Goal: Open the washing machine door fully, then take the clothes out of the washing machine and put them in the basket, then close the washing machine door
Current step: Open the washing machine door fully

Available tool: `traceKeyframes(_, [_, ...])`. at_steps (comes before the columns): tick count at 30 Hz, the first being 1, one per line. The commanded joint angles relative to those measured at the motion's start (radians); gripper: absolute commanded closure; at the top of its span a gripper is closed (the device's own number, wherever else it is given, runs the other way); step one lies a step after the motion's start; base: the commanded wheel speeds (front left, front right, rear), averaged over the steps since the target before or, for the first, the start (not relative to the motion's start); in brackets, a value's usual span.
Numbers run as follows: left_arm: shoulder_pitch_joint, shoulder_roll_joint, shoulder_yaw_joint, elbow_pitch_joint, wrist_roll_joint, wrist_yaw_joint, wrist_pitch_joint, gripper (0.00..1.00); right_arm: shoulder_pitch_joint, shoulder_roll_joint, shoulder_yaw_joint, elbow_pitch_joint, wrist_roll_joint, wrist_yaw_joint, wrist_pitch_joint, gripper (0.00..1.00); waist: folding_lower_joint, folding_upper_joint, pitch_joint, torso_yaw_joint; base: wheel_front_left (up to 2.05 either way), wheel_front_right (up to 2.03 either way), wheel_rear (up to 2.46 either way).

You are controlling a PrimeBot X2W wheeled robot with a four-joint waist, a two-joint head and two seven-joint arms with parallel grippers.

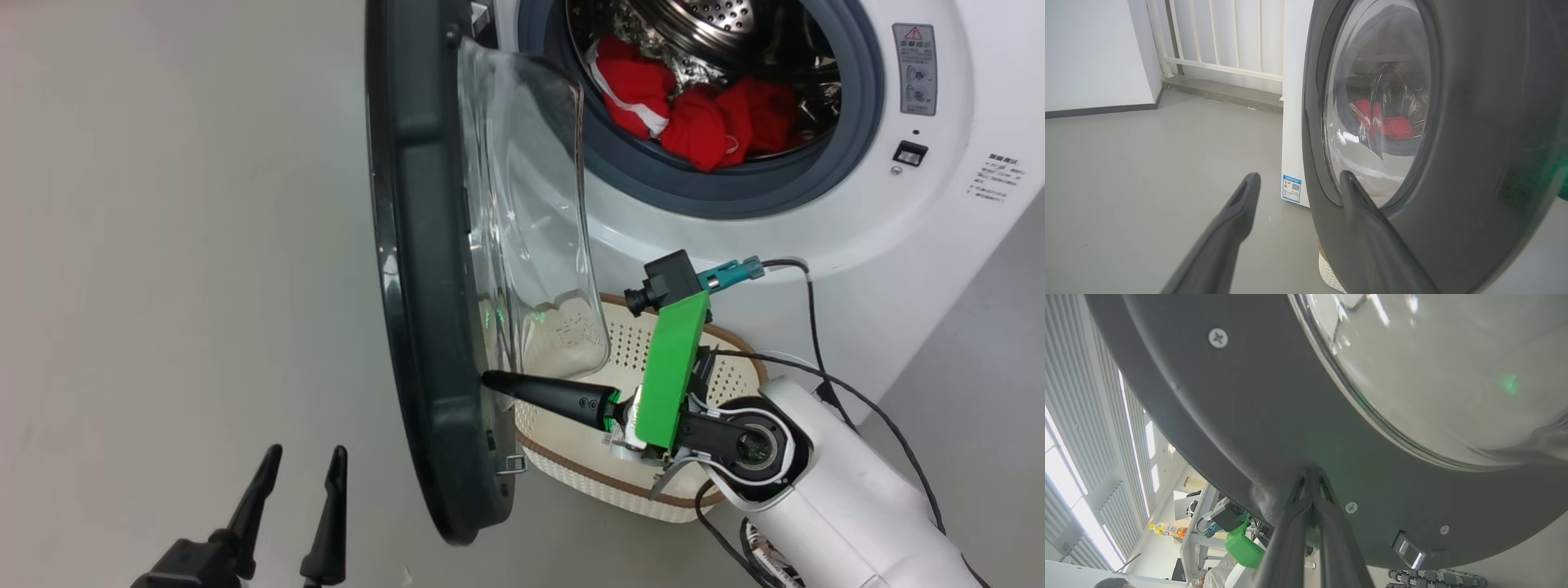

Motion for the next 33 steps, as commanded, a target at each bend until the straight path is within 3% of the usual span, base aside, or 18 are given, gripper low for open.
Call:
traceKeyframes(1, [-0.004, 0.010, 0.030, -0.014, 0.011, -0.001, -0.012, 0.00, -0.011, 0.031, 0.003, -0.018, -0.025, 0.008, -0.034, 0.95, 0.0000, 0.0000, -0.009, -0.009, 0.00, 0.00, 0.00])
traceKeyframes(2, [-0.003, 0.010, 0.030, -0.012, 0.011, -0.002, -0.012, 0.00, -0.004, 0.031, 0.000, -0.012, -0.037, 0.008, -0.050, 0.74, 0.0000, 0.0000, -0.012, -0.014, 0.00, 0.00, 0.00])
traceKeyframes(5, [-0.004, 0.010, 0.034, -0.007, 0.009, -0.003, -0.012, 0.00, 0.020, 0.026, -0.008, 0.002, -0.058, 0.008, -0.088, 0.51, 0.0000, 0.0000, -0.018, -0.032, 0.00, 0.00, 0.00])
traceKeyframes(8, [-0.003, 0.010, 0.039, -0.003, 0.010, -0.006, -0.012, 0.00, 0.045, 0.012, -0.010, 0.015, -0.078, 0.008, -0.121, 0.03, 0.0000, 0.0000, -0.024, -0.052, 0.00, 0.00, 0.00])
traceKeyframes(33, [0.022, 0.010, 0.080, 0.010, 0.027, -0.019, -0.012, 0.00, 0.226, -0.156, 0.023, 0.092, -0.185, 0.008, -0.472, 0.00, 0.0000, 0.0000, -0.052, -0.139, 0.00, 0.00, 0.00])
